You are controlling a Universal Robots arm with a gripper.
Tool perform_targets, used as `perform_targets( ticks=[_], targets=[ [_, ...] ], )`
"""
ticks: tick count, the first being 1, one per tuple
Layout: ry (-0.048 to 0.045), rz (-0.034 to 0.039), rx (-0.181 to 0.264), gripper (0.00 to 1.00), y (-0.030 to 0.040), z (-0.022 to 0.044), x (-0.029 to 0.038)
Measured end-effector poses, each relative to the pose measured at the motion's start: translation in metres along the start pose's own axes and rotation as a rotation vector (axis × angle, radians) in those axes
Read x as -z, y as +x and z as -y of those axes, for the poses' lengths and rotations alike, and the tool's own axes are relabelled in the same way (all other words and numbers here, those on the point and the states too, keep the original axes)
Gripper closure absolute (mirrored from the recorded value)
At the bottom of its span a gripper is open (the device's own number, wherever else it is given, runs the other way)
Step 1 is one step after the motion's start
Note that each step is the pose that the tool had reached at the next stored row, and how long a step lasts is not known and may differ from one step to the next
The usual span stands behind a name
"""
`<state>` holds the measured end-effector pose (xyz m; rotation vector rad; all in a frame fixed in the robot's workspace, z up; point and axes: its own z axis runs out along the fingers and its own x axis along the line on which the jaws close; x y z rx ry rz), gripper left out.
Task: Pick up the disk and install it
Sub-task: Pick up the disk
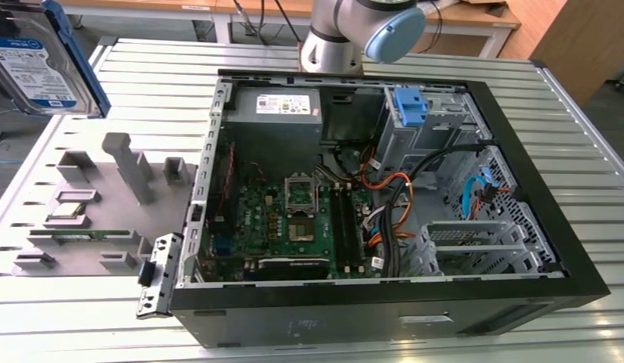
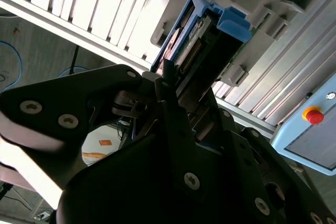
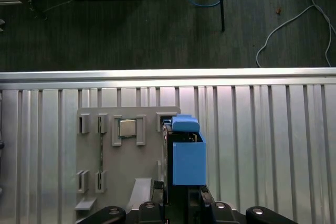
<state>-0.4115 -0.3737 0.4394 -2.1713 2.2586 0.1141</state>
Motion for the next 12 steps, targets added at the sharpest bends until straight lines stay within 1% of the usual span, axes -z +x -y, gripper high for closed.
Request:
perform_targets(
  ticks=[12],
  targets=[
    [0.0, 0.0, 0.0, 0.65, -0.0003, -0.0002, 0.0053]
  ],
)
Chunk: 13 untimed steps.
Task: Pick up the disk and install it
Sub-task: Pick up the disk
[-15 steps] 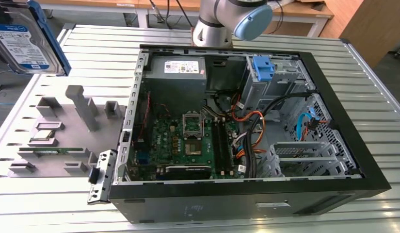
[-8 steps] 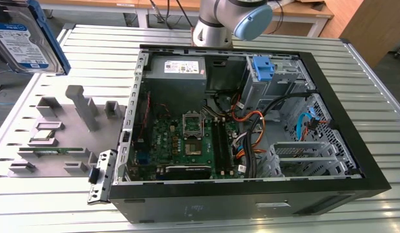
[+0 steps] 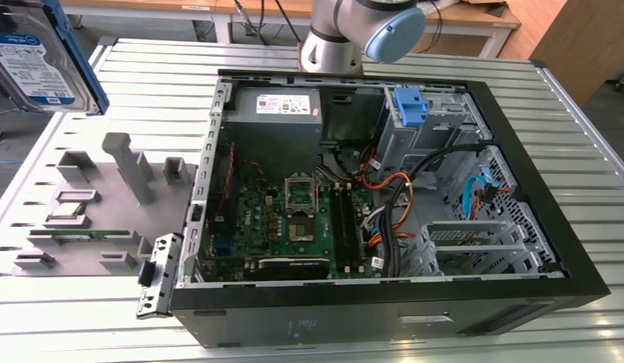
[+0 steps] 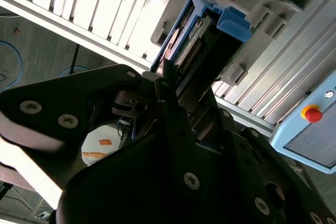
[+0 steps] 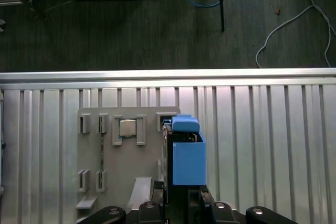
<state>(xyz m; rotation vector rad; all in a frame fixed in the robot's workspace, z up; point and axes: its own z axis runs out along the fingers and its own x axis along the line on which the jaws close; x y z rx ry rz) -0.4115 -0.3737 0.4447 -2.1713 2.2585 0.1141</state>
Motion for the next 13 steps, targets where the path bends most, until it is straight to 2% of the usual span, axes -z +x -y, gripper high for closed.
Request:
perform_targets(
  ticks=[13],
  targets=[
    [0.0, 0.0, 0.0, 0.65, -0.0002, -0.0002, 0.0037]
  ],
)
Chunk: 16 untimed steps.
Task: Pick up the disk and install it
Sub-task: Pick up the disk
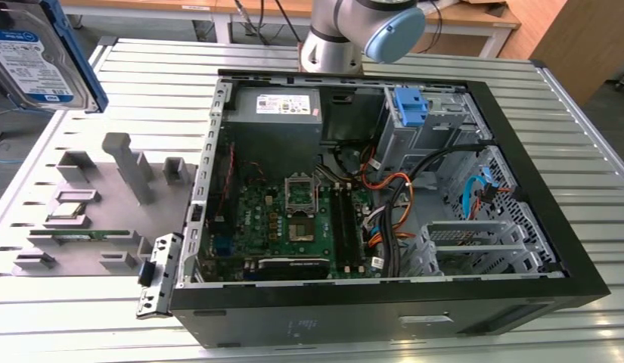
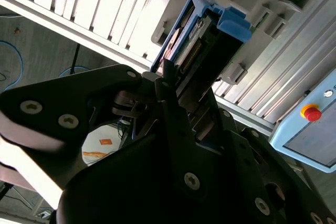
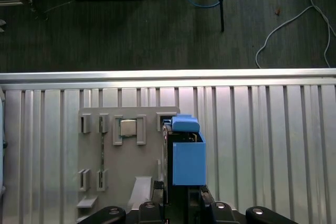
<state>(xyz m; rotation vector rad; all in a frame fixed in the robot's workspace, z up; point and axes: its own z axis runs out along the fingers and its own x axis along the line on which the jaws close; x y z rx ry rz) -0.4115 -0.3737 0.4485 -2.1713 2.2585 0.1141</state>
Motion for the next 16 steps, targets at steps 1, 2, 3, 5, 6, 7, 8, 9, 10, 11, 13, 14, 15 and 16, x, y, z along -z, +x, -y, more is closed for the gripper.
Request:
perform_targets(
  ticks=[1, 2, 3, 5, 6, 7, 8, 9, 10, 11, 13, 14, 15, 16],
  targets=[
    [0.0, 0.0, 0.0, 0.65, 0.0, 0.0, 0.0],
    [0.0001, 0.0, 0.0, 0.65, 0.0, 0.0, 0.0001],
    [-0.0001, -0.0001, 0.0, 0.65, 0.0, 0.0, 0.0004],
    [0.0, -0.0001, 0.0, 0.65, 0.0, -0.0001, 0.001],
    [0.0001, 0.0001, 0.0, 0.65, -0.0001, -0.0001, 0.0013],
    [0.0, 0.0, 0.0, 0.65, -0.0001, -0.0001, 0.0017],
    [0.0001, 0.0, 0.0, 0.65, -0.0001, -0.0001, 0.0021],
    [0.0, 0.0, 0.0, 0.65, -0.0002, -0.0001, 0.0026],
    [0.0001, 0.0, 0.0, 0.65, -0.0002, -0.0001, 0.0031],
    [0.0, 0.0, 0.0, 0.65, -0.0002, -0.0002, 0.0035],
    [0.0, 0.0001, 0.0, 0.65, -0.0002, -0.0002, 0.0046],
    [0.0, 0.0001, 0.0, 0.65, -0.0003, -0.0002, 0.0051],
    [0.0, 0.0, 0.0, 0.65, -0.0003, -0.0003, 0.0056],
    [0.0, -0.0001, 0.0, 0.65, -0.0003, -0.0003, 0.0061]
  ],
)
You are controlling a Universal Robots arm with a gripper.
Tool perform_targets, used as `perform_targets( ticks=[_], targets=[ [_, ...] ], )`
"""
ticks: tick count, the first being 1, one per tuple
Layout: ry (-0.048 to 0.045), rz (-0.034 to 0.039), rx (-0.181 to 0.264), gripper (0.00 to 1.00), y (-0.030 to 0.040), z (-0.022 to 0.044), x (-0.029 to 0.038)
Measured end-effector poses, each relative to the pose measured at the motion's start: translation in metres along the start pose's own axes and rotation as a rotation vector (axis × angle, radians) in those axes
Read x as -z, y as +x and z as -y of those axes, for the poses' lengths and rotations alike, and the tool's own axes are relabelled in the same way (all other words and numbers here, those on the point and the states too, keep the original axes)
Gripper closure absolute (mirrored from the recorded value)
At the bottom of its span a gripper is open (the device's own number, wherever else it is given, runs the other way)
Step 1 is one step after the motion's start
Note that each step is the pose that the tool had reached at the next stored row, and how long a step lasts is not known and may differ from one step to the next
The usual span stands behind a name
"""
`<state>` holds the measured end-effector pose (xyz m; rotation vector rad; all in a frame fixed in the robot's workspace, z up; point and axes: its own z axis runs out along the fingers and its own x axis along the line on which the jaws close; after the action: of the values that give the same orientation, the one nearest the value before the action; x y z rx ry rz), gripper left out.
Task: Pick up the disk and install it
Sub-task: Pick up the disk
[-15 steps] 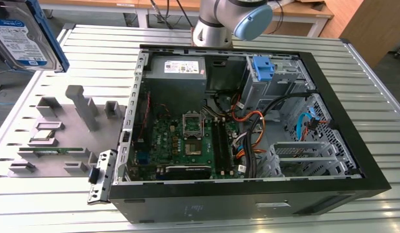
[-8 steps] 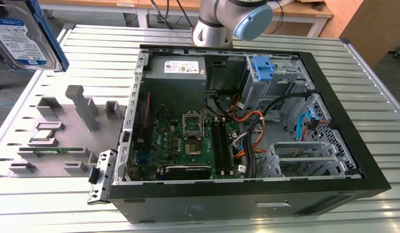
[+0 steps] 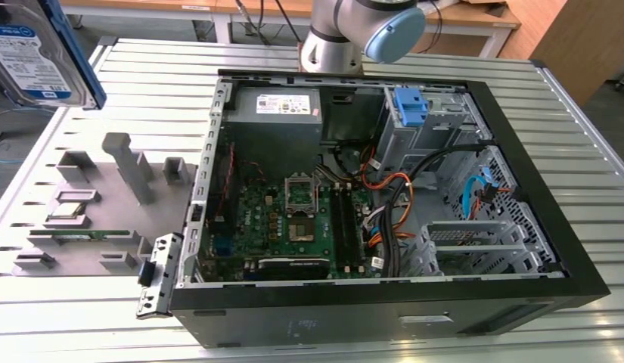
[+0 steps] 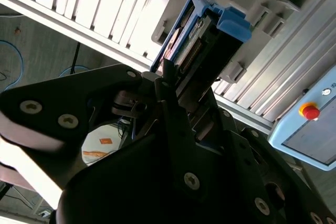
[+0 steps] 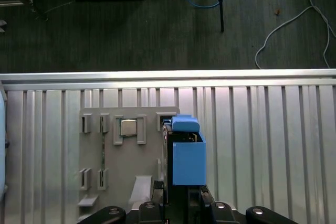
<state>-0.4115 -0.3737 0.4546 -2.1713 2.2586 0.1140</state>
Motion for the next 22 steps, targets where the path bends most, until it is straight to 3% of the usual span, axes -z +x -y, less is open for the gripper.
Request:
perform_targets(
  ticks=[22],
  targets=[
    [-0.0001, 0.0001, 0.0, 0.65, -0.0006, -0.0005, 0.0106]
  ],
)
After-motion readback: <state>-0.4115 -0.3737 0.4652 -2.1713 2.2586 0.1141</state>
